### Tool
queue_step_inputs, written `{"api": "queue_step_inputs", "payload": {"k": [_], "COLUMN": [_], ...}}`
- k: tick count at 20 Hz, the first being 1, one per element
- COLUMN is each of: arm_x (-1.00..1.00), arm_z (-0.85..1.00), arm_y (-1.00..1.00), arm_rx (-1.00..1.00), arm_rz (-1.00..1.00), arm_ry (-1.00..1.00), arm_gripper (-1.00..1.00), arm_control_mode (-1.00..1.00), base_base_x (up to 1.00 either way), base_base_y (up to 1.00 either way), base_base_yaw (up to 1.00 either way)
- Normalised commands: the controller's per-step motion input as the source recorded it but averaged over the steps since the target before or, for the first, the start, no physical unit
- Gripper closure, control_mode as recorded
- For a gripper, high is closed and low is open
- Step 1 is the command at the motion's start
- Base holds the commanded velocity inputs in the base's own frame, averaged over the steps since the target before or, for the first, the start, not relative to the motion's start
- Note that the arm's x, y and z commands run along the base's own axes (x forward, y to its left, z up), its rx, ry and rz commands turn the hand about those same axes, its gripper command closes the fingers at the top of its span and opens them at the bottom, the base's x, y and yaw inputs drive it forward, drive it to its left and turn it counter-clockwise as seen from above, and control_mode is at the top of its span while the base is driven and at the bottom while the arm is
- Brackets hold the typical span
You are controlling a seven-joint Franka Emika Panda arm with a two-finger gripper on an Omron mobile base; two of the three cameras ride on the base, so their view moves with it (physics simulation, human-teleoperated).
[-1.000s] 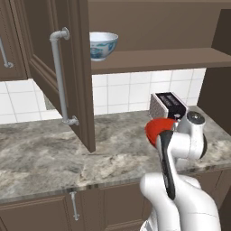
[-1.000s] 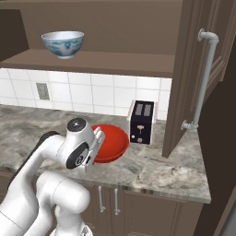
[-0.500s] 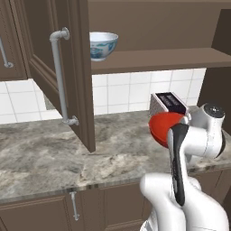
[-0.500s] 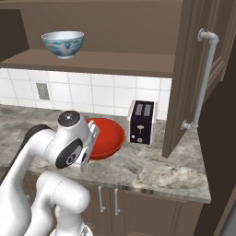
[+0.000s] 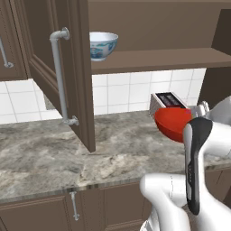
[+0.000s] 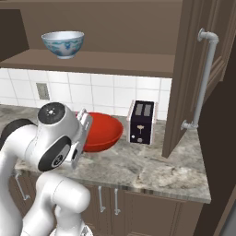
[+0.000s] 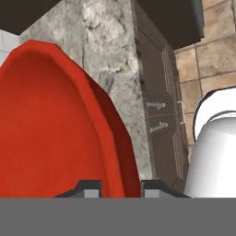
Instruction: Open the cabinet. Pick the bowls from the counter and place them in the cabinet. Then close the cabinet.
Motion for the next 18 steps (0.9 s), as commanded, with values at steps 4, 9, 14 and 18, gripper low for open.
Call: {"api": "queue_step_inputs", "payload": {"k": [4, 9, 14, 18], "arm_x": [-0.53, -0.29, -0.08, -0.12], "arm_z": [0.66, 0.53, 0.61, 0.66], "arm_y": [-0.06, -0.05, 0.0, 0.0], "arm_rx": [0.0, 0.02, 0.01, 0.0], "arm_rz": [0.06, 0.05, 0.02, 0.0], "arm_ry": [-0.26, -0.13, -0.12, -0.14], "arm_gripper": [1.0, 1.0, 1.0, 1.0], "arm_control_mode": [-1.0, -1.0, -1.0, -1.0], "base_base_x": [0.0, 0.0, 0.0, 0.0], "base_base_y": [0.0, 0.0, 0.0, 0.0], "base_base_yaw": [0.0, 0.0, 0.0, 0.0]}}
